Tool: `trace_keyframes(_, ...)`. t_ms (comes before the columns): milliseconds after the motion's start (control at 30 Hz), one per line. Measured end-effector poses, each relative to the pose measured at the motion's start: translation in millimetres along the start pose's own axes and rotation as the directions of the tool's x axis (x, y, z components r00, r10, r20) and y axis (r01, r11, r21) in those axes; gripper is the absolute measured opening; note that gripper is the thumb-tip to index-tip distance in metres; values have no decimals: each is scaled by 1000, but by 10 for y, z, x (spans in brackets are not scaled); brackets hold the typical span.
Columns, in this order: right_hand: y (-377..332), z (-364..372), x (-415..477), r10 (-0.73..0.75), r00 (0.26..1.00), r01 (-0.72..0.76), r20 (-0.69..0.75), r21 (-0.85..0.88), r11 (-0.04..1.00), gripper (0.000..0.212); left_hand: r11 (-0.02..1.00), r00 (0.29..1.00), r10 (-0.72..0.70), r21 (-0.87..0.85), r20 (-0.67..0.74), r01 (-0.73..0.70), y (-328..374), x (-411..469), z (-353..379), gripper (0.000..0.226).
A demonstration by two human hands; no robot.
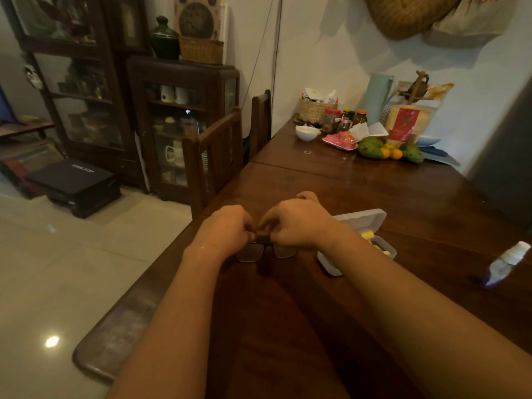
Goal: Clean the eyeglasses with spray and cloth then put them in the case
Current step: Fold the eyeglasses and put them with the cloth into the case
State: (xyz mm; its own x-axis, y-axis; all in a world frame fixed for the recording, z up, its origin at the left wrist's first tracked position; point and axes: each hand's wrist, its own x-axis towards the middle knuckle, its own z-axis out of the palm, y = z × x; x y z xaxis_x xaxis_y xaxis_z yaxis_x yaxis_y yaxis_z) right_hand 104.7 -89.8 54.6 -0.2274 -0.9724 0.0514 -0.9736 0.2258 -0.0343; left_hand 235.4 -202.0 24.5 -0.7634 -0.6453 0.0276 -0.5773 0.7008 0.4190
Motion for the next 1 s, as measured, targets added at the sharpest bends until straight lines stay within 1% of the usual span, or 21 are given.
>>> trace_keyframes(33, -42, 0, -20, -24, 997, 23, 75, 16, 1000, 40, 1000, 1000, 3, 3, 5, -3, -8, -3, -8, 13)
trace_keyframes(67, -79, 11, -28, -42, 990, 44, 132, -7, 999, 48, 1000, 1000, 3, 2, 13, -3, -19, -4, -16, 15)
trace_keyframes(133, -117, 61, -15, -57, 985, 73, 165, -97, 993, 50, 1000, 1000, 2, -11, 27, -1, -36, 0, -25, 16)
trace_keyframes(233, -133, 137, 2, -37, 988, 58, 152, -142, 988, 42, 999, 999, -15, -31, 50, 17, -44, 6, -28, 12)
trace_keyframes(333, -140, 192, 3, 6, 987, 8, 161, -85, 996, 30, 999, 998, -15, -35, 65, 18, -54, 11, -33, 9)
trace_keyframes(400, -151, 225, 16, 31, 989, -18, 146, -88, 996, 27, 999, 998, 2, -50, 65, 2, -73, 11, -34, 7)
trace_keyframes(467, -170, 246, 23, 40, 992, -27, 123, -109, 994, 27, 996, 999, 20, -92, 49, -15, -99, 13, -21, 22)
trace_keyframes(500, -177, 244, 20, 41, 993, -28, 115, -114, 993, 27, 993, 999, 14, -119, 34, -9, -116, 10, -16, 25)
trace_keyframes(600, -199, 184, -21, 49, 995, -41, 86, -94, 995, 25, 985, 999, -23, -170, -38, 16, -176, 6, -46, 21)
trace_keyframes(700, -229, 36, -102, 30, 999, -29, 26, -65, 997, 19, 984, 993, -65, -173, -98, 48, -263, 7, -85, 9)
trace_keyframes(800, -198, -217, -245, 12, 1000, -13, 23, 35, 999, 13, 972, 992, -73, -228, -105, 47, -303, -9, -88, 7)
trace_keyframes(867, -118, -429, -365, 25, 999, -27, 23, 105, 994, 13, 959, 990, -82, -281, -117, 47, -286, -21, -91, 12)
trace_keyframes(933, 10, -627, -497, 36, 999, -38, 16, 131, 991, 15, 962, 991, -71, -270, -115, 37, -247, -8, -78, 11)
trace_keyframes(967, 87, -706, -565, 48, 999, -49, 11, 134, 990, 17, 960, 994, -57, -278, -97, 28, -210, 0, -61, 15)
trace_keyframes(1000, 173, -771, -632, 66, 998, -67, 8, 135, 989, 19, 949, 997, -43, -316, -59, 22, -160, 2, -33, 27)
